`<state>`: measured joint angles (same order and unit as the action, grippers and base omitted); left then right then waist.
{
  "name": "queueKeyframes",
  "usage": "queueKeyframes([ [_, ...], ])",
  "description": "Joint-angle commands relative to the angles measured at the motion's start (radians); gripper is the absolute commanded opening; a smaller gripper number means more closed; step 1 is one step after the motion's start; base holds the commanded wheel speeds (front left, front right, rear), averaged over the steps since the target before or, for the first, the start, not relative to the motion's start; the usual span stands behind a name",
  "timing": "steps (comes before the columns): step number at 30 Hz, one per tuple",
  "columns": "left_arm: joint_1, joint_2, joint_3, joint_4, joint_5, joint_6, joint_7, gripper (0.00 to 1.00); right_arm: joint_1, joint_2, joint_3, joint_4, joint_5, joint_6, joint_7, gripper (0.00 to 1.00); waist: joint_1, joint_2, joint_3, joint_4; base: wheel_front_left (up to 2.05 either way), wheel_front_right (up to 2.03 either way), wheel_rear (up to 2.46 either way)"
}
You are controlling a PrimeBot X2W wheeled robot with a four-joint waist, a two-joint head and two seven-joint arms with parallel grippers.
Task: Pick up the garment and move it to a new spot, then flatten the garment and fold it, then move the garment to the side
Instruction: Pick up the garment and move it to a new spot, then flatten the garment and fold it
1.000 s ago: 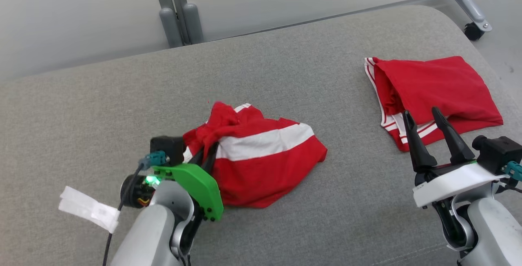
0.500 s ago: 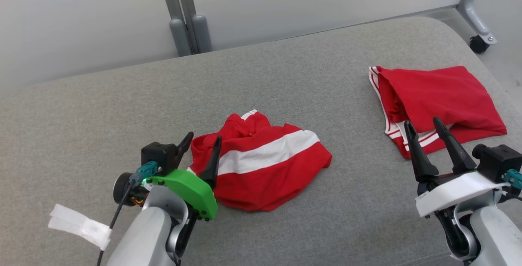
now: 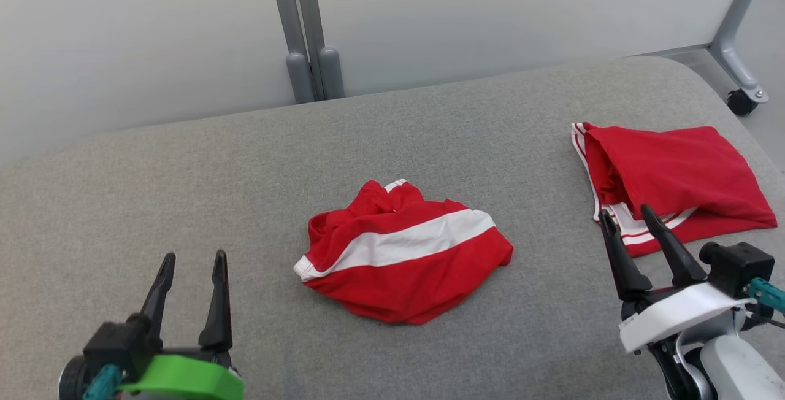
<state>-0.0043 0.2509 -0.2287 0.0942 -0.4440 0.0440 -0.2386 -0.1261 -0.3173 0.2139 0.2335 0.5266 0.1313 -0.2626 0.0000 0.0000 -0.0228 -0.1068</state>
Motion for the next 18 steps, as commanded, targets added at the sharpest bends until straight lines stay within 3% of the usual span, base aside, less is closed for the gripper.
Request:
queueKeyframes([
  [1,0.041,0.006,0.007,-0.026,0.015,0.008,-0.012,1.00,0.018,0.005,-0.007,0.004,0.007,-0.001,-0.002,1.00,0.0000,0.0000,0.000,0.002,0.00,0.00,0.00],
  [6,0.097,-0.011,-0.001,-0.068,0.045,0.009,-0.024,1.00,0.038,0.009,-0.013,0.010,0.010,-0.001,-0.002,1.00,0.0000,0.0000,0.005,0.016,0.00,0.00,0.00],
  [18,0.064,-0.034,-0.028,-0.040,0.056,-0.002,-0.026,1.00,0.010,-0.013,0.005,0.031,0.026,-0.001,-0.002,1.00,0.0000,0.0000,0.012,0.030,0.00,0.00,0.00],
])
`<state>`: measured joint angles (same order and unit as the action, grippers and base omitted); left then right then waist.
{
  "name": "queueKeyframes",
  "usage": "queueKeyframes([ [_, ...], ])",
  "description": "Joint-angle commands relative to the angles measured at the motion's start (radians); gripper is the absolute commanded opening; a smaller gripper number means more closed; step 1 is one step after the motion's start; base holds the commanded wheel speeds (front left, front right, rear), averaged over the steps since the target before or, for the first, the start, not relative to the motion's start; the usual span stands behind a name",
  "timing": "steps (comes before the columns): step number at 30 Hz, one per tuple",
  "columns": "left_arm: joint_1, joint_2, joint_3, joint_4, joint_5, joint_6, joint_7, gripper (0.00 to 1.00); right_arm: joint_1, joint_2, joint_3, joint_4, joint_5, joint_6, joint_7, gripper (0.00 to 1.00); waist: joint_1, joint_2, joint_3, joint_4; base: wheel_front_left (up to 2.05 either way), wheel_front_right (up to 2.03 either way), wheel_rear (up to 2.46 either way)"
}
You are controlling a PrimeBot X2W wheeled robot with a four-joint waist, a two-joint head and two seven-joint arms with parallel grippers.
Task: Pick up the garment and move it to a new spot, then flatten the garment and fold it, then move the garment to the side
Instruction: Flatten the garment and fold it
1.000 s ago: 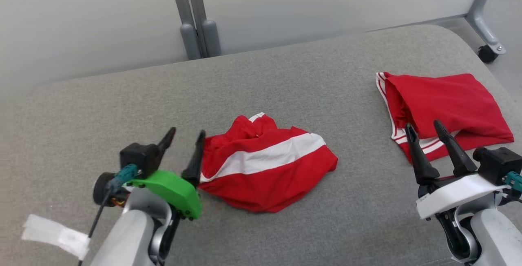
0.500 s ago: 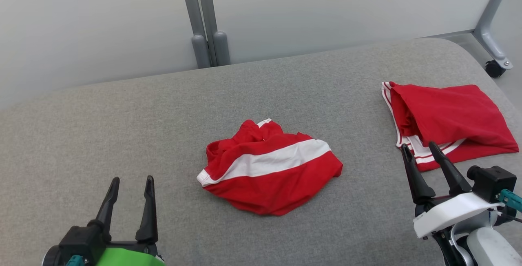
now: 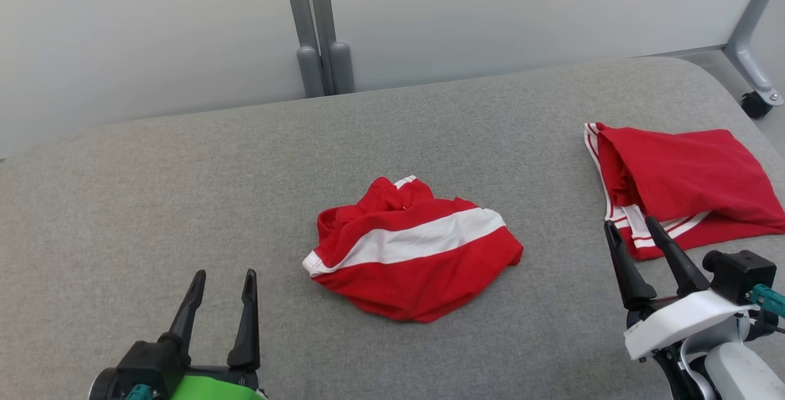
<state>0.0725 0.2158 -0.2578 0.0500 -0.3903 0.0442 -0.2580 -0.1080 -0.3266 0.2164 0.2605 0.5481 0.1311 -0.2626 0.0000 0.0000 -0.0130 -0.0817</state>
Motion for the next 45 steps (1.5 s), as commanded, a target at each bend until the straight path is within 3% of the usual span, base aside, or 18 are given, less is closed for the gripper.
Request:
queueKeyframes([
  [1,-0.020,0.001,-0.011,0.009,0.004,-0.009,-0.001,1.00,-0.028,-0.014,0.017,0.024,0.020,-0.001,-0.002,1.00,0.0000,0.0000,0.008,0.021,0.00,0.00,0.00],
  [12,-0.082,-0.012,-0.055,0.039,0.010,-0.029,0.027,1.00,-0.278,-0.075,0.165,0.257,0.172,-0.001,0.196,1.00,0.0000,0.0000,0.076,0.165,0.00,0.00,0.00],
  [23,-0.128,-0.019,-0.068,0.075,0.009,-0.028,0.026,1.00,-0.428,-0.046,0.274,0.559,0.283,-0.001,0.368,1.00,0.0000,0.0000,0.109,0.254,0.00,0.00,0.00],
  [24,-0.127,-0.018,-0.067,0.076,0.008,-0.027,0.025,1.00,-0.431,-0.045,0.281,0.572,0.288,-0.001,0.370,0.90,0.0000,0.0000,0.109,0.255,0.00,0.00,0.00],
  [27,-0.124,-0.015,-0.063,0.081,0.004,-0.024,0.024,1.00,-0.432,-0.037,0.307,0.596,0.312,-0.001,0.368,0.30,0.0000,0.0000,0.104,0.252,0.00,0.00,0.00],
  [28,-0.122,-0.014,-0.061,0.083,0.001,-0.021,0.024,1.00,-0.432,-0.037,0.315,0.599,0.316,-0.001,0.365,0.02,0.0000,0.0000,0.102,0.248,0.00,0.00,0.00],
  [32,-0.119,-0.011,-0.056,0.087,-0.008,-0.019,0.023,1.00,-0.448,-0.051,0.342,0.603,0.331,-0.001,0.310,0.00,0.0000,0.0000,0.095,0.225,0.00,0.00,0.00],
  [38,-0.104,-0.009,-0.058,0.098,-0.018,-0.019,0.020,1.00,-0.436,-0.067,0.363,0.565,0.331,-0.001,0.132,0.00,0.0000,0.0000,0.065,0.181,0.00,0.00,0.00],
  [45,-0.075,-0.004,-0.054,0.107,-0.028,-0.017,0.017,1.00,-0.328,-0.098,0.356,0.435,0.300,-0.001,0.007,0.00,0.0000,0.0000,0.036,0.115,0.00,0.00,0.00],
])
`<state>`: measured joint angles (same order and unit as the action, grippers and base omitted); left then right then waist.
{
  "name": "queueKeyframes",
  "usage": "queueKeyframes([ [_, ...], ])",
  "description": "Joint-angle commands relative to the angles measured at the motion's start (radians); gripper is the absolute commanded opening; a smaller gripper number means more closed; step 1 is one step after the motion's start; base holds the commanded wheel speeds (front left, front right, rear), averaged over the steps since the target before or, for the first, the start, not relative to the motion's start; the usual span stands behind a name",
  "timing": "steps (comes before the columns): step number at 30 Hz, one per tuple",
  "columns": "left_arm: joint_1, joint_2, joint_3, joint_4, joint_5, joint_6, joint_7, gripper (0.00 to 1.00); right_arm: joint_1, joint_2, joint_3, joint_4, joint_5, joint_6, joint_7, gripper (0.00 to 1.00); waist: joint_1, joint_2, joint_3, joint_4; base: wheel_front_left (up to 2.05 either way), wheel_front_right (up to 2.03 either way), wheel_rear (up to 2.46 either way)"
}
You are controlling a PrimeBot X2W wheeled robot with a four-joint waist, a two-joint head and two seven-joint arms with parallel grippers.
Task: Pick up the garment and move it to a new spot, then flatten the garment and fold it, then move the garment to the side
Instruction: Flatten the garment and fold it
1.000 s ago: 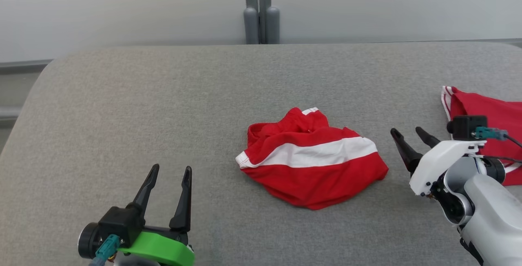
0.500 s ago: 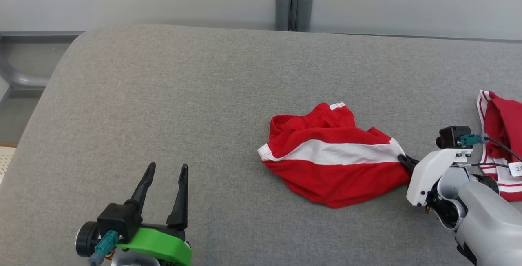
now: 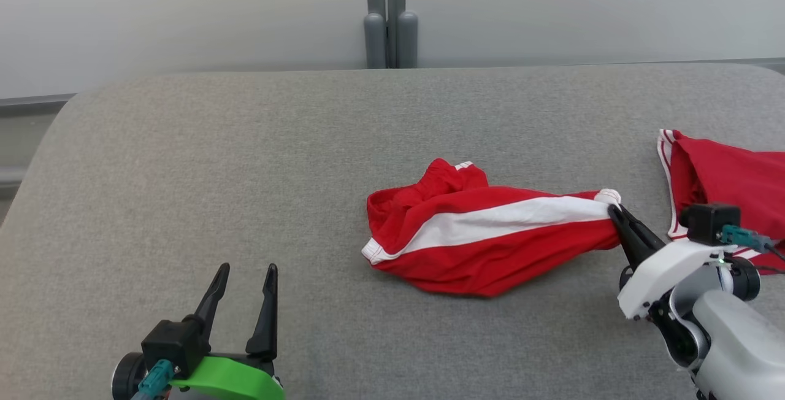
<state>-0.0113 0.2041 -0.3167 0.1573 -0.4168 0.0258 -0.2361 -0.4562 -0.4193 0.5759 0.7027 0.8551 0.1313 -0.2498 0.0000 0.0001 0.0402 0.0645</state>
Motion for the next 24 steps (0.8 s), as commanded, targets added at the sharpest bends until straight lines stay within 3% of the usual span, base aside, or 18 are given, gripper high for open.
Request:
queueKeyframes([
  [1,0.011,0.008,0.006,0.000,-0.002,0.001,-0.005,1.00,0.044,-0.006,-0.008,-0.029,-0.012,-0.001,-0.010,0.00,0.0000,-0.0001,-0.017,-0.040,0.00,0.00,0.00],
  [6,0.028,0.016,0.007,-0.007,-0.009,0.010,0.002,1.00,0.158,-0.003,-0.089,-0.144,-0.063,-0.001,-0.016,0.00,0.0000,-0.0001,-0.012,-0.087,0.00,0.00,0.00],
  [12,0.042,0.026,0.007,-0.009,-0.012,0.015,0.010,1.00,0.291,0.025,-0.161,-0.193,-0.129,-0.001,-0.015,0.00,0.0000,-0.0001,-0.021,-0.112,0.00,0.00,0.00],
  [14,0.044,0.028,0.005,-0.009,-0.014,0.015,0.014,1.00,0.320,0.032,-0.158,-0.170,-0.142,-0.001,-0.015,0.48,0.0000,-0.0001,-0.026,-0.119,0.00,0.00,0.00],
  [15,0.043,0.028,0.005,-0.008,-0.016,0.016,0.015,1.00,0.326,0.038,-0.154,-0.159,-0.143,-0.001,-0.015,1.00,0.0000,-0.0001,-0.028,-0.122,0.00,0.00,0.00],
  [20,0.044,0.032,0.003,-0.009,-0.022,0.018,0.021,1.00,0.312,0.035,-0.137,-0.112,-0.131,-0.001,-0.015,1.00,0.0000,-0.0001,-0.035,-0.132,0.00,0.00,0.00],
  [24,0.049,0.043,0.014,-0.017,-0.029,0.025,0.017,1.00,0.294,0.007,-0.200,-0.176,-0.151,-0.001,-0.015,1.00,0.0000,-0.0001,-0.037,-0.142,0.00,0.00,0.00],
])
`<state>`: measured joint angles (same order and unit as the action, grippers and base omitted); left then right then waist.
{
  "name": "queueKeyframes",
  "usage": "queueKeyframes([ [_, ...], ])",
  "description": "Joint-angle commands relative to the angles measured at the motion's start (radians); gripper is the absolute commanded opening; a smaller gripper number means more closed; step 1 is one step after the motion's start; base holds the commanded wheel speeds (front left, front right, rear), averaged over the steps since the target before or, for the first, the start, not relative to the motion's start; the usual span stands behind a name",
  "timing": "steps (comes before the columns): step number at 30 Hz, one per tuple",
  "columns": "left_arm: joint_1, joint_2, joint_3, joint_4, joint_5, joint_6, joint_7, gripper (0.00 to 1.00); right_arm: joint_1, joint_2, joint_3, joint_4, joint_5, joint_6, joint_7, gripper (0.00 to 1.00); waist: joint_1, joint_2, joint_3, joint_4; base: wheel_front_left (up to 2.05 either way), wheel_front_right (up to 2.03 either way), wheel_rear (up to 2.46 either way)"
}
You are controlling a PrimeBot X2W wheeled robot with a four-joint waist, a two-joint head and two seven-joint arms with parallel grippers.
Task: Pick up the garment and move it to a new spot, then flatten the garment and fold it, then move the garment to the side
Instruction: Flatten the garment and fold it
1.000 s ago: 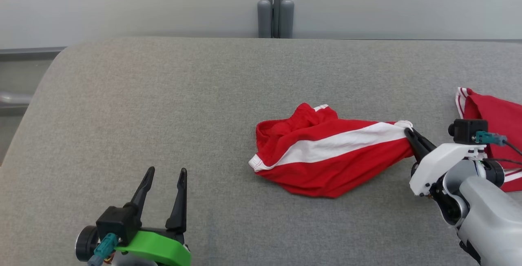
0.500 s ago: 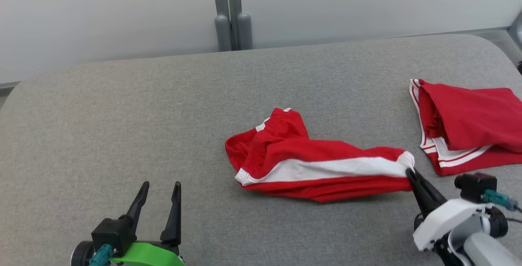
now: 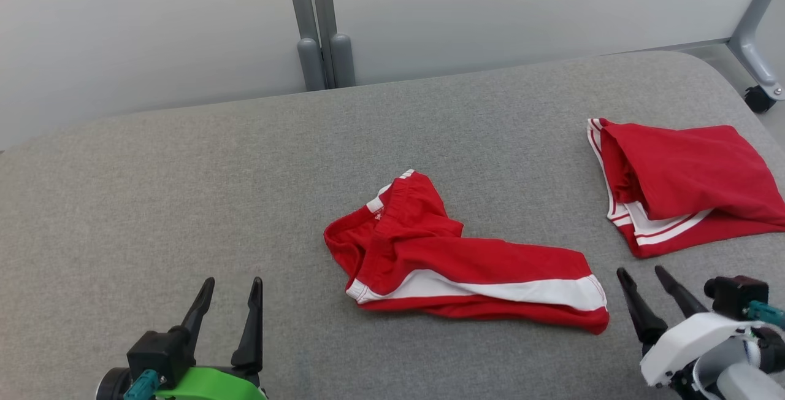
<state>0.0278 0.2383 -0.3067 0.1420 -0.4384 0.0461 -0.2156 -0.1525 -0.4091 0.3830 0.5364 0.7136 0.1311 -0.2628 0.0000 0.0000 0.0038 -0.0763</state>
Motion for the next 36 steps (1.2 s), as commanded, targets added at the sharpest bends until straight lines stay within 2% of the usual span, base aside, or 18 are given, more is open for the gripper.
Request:
queueKeyframes([
  [1,0.011,0.011,0.005,-0.003,-0.008,0.006,-0.004,1.00,-0.012,-0.006,-0.024,-0.033,-0.016,-0.001,-0.002,1.00,0.0000,0.0000,-0.001,-0.003,0.00,0.00,0.00],
  [5,0.012,0.013,0.007,-0.014,-0.008,0.012,-0.006,1.00,-0.007,-0.001,-0.117,-0.156,-0.070,-0.001,-0.002,1.00,0.0000,0.0000,-0.001,-0.006,0.00,0.00,0.00],
  [9,0.004,0.003,-0.005,-0.020,-0.006,0.012,-0.006,1.00,0.026,0.035,-0.178,-0.252,-0.123,-0.001,-0.002,1.00,0.0000,0.0000,0.000,-0.005,0.00,0.00,0.00],
  [15,-0.018,-0.004,-0.028,-0.015,-0.004,-0.002,0.002,1.00,0.048,0.055,-0.191,-0.281,-0.153,-0.001,-0.002,1.00,0.0000,0.0000,-0.002,0.001,0.00,0.00,0.00],
  [18,-0.048,-0.012,-0.053,-0.009,-0.013,-0.026,0.037,1.00,0.050,0.053,-0.197,-0.283,-0.154,-0.001,-0.002,1.00,0.0000,0.0000,0.002,0.005,0.00,0.00,0.00],
  [21,-0.095,-0.029,-0.097,0.013,-0.042,-0.066,0.120,1.00,0.043,0.048,-0.200,-0.283,-0.152,-0.001,-0.002,1.00,0.0000,0.0000,0.013,0.002,0.00,0.00,0.00],
  [23,-0.141,-0.037,-0.132,0.039,-0.062,-0.099,0.216,1.00,0.030,0.043,-0.202,-0.284,-0.150,-0.001,-0.002,1.00,0.0000,0.0000,0.025,-0.003,0.00,0.00,0.00],
  [25,-0.185,-0.047,-0.153,0.066,-0.088,-0.111,0.305,1.00,0.023,0.041,-0.203,-0.282,-0.150,-0.001,-0.002,1.00,0.0000,0.0000,0.036,-0.010,0.00,0.00,0.00],
  [31,-0.293,-0.057,-0.186,0.138,-0.136,-0.112,0.539,1.00,0.001,0.038,-0.189,-0.274,-0.147,-0.001,-0.002,1.00,0.0000,0.0000,0.071,-0.043,0.00,0.00,0.00],
  [35,-0.331,-0.056,-0.201,0.175,-0.157,-0.122,0.615,1.00,-0.006,0.039,-0.192,-0.272,-0.146,-0.001,-0.002,1.00,0.0000,0.0000,0.090,-0.063,0.00,0.00,0.00],
  [36,-0.337,-0.057,-0.203,0.178,-0.163,-0.126,0.621,0.88,-0.006,0.039,-0.194,-0.271,-0.146,-0.001,-0.002,1.00,0.0000,0.0000,0.092,-0.064,0.00,0.00,0.00],
])
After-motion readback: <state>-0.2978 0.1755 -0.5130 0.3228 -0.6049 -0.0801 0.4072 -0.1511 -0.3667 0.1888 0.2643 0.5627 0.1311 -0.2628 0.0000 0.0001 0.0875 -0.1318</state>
